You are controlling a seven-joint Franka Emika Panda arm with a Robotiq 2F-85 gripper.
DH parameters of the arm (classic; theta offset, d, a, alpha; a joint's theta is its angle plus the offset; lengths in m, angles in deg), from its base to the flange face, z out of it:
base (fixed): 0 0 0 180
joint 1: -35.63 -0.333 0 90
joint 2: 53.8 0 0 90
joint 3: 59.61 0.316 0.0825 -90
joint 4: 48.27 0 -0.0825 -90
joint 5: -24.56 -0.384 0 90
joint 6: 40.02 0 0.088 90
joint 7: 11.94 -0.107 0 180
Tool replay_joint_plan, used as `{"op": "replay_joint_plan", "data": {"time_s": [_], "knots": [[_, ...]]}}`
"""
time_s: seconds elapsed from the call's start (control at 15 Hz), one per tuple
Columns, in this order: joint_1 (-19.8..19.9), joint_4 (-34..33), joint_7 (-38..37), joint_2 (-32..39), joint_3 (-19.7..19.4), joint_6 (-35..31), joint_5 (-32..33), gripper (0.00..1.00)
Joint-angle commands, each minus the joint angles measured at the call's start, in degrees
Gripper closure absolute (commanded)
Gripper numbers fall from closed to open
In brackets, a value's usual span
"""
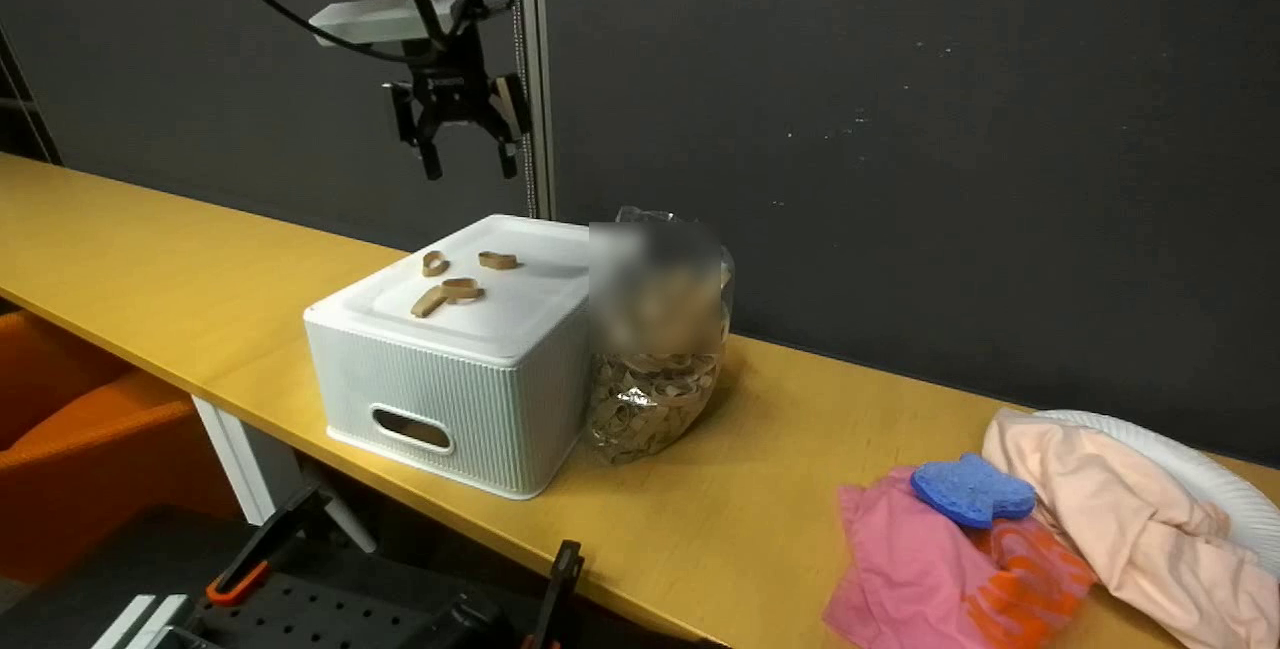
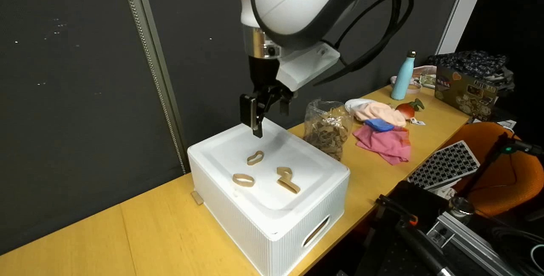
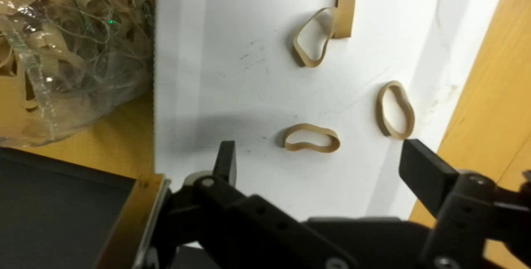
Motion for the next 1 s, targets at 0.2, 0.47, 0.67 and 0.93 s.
{"op": "replay_joint_plan", "data": {"time_s": [0.2,0.47,0.67,0.93], "knots": [[-0.26,3.05,0.34,3.43,0.57,-2.71,-3.00,0.00],[-1.13,4.44,0.03,5.62,1.08,-4.26,-3.88,0.00],[-1.78,5.70,-0.33,5.82,1.27,-4.57,-4.09,0.00],[-2.24,7.13,-0.53,5.54,1.26,-4.78,-4.24,0.00]]}}
